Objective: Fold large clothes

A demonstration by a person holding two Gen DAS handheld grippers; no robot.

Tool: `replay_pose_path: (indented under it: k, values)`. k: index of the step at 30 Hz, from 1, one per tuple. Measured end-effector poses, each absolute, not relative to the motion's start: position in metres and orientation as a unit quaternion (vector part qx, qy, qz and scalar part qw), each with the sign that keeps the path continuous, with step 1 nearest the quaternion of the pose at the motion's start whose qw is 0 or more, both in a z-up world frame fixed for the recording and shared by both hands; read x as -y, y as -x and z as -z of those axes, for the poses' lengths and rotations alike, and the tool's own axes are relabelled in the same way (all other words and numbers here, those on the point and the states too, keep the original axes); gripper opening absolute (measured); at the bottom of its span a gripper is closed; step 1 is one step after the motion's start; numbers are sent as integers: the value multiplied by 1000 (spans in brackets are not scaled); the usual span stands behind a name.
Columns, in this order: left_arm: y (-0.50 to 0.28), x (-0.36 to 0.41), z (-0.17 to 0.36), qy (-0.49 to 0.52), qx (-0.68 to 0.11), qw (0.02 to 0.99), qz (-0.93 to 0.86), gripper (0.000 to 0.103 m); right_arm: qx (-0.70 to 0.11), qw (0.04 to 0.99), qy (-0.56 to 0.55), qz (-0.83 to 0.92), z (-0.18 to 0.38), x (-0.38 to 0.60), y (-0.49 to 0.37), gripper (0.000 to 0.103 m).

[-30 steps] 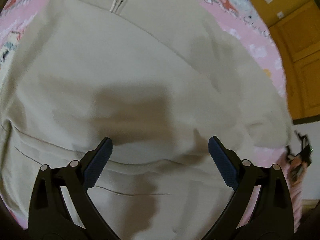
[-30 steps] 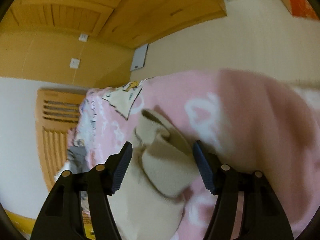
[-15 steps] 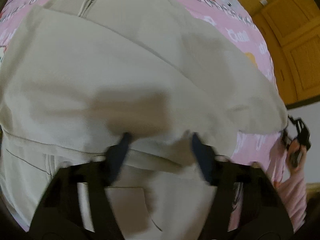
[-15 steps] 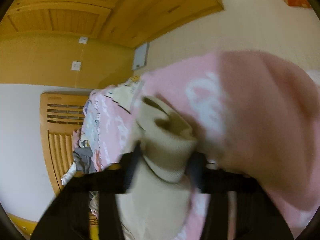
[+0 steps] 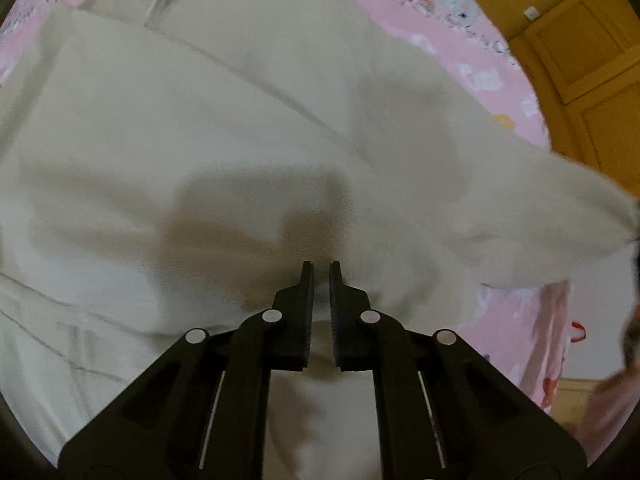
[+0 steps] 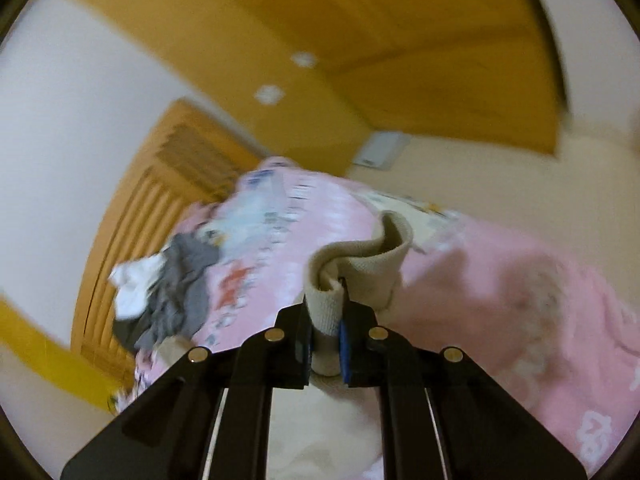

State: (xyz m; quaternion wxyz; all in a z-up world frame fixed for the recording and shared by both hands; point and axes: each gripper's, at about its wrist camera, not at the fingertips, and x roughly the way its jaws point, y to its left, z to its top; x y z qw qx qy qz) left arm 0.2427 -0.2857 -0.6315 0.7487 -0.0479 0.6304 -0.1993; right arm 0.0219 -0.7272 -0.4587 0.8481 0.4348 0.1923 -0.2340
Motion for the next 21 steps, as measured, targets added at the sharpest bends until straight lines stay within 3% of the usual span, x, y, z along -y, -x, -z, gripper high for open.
replay_pose_path:
  k: [5, 8, 11, 21]
  values:
    - [-245, 291, 664, 30, -631, 750, 196, 7, -182, 894, -373, 166, 385, 669, -54, 10]
    - [-241, 294, 665, 7, -615, 760, 210, 7, -194, 912, -336, 132, 356, 629, -78, 10]
    - [-239, 280, 657, 46, -614, 757, 218, 7, -220, 924, -293, 106, 339, 582, -104, 10]
    - [-202, 133, 605, 183, -554, 787, 200, 7, -302, 941, -154, 5, 314, 385, -198, 10]
